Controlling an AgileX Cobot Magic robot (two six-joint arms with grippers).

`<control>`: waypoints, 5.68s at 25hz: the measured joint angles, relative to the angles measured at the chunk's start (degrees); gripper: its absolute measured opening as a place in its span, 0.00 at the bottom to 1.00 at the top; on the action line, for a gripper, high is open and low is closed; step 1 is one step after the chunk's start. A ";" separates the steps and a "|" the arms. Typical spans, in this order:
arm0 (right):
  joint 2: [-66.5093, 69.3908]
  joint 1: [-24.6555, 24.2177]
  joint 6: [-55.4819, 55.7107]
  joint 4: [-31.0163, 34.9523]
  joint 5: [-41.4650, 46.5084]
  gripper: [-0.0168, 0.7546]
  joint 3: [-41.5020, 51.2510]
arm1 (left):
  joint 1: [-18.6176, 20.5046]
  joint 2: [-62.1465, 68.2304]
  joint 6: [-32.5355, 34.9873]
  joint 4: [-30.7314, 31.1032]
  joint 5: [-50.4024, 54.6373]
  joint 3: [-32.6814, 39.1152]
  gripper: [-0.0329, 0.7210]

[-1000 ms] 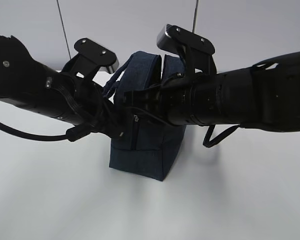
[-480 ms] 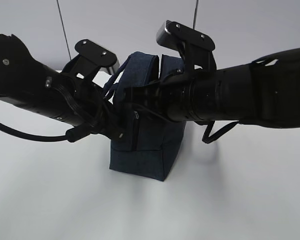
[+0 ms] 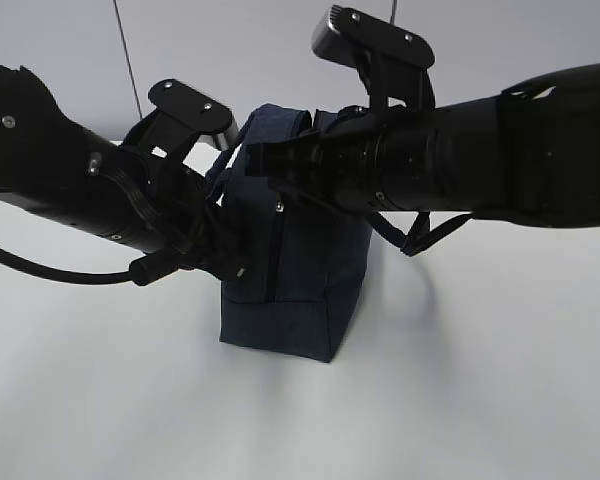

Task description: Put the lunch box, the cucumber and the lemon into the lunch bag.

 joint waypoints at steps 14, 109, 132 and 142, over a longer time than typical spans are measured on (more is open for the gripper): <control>0.00 -0.96 -1.95 0.30 -1.88 0.02 -0.73 | 0.00 -1.28 0.00 0.00 2.45 0.00 0.04; 7.61 -7.22 -10.13 0.67 -0.83 0.02 -12.56 | -1.94 -5.80 -6.37 2.60 6.74 5.53 0.04; 9.07 -7.35 -11.85 0.58 -0.82 0.02 -14.97 | -2.03 -8.11 -6.37 3.02 10.14 5.61 0.04; 9.07 -7.35 -11.93 0.56 -1.02 0.02 -14.97 | -2.06 -9.82 -6.37 4.54 13.69 5.74 0.04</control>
